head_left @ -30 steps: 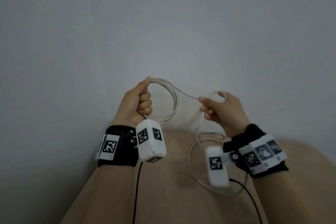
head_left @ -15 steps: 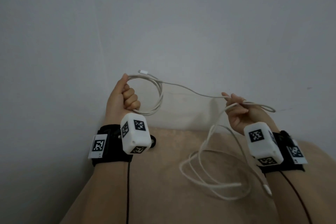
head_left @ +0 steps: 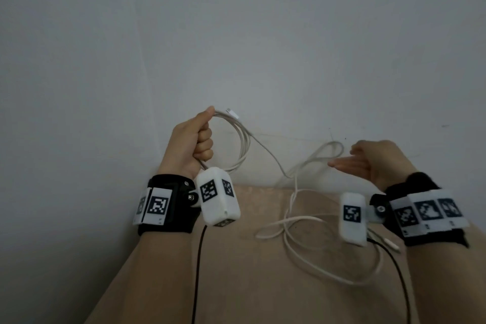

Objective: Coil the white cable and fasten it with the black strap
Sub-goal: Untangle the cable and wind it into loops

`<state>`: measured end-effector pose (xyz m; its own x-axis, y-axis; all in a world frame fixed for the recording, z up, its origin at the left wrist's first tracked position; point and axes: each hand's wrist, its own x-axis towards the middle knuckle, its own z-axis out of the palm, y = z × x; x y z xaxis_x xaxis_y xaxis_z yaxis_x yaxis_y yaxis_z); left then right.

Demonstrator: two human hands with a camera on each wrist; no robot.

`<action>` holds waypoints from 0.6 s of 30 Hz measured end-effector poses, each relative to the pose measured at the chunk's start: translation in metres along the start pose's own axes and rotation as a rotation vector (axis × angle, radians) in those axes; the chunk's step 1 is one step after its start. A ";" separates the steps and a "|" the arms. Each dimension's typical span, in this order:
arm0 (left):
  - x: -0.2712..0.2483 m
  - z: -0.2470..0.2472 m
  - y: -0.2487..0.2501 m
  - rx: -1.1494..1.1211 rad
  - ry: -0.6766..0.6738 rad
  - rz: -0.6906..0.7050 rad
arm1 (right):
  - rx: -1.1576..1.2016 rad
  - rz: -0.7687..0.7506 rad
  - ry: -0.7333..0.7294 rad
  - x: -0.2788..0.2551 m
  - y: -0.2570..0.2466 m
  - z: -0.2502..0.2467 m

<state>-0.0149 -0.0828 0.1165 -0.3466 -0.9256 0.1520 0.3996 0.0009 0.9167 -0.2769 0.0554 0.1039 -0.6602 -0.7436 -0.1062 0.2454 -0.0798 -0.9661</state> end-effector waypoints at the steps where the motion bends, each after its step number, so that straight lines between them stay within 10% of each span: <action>1: -0.001 0.002 0.000 0.009 -0.010 0.000 | -0.119 -0.099 0.029 -0.002 -0.002 0.003; 7: -0.004 0.022 -0.001 0.032 -0.144 -0.021 | -0.183 -0.451 -0.264 -0.025 0.005 0.051; 13: -0.008 0.037 -0.001 -0.071 -0.250 -0.056 | -0.259 -0.330 -0.490 -0.022 0.032 0.073; 18: -0.007 0.047 -0.008 -0.280 -0.284 -0.093 | 0.169 -0.266 -0.618 -0.029 0.032 0.079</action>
<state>-0.0553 -0.0581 0.1258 -0.5972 -0.7755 0.2048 0.5574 -0.2176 0.8012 -0.1939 0.0215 0.0944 -0.2003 -0.9220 0.3312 0.2712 -0.3771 -0.8856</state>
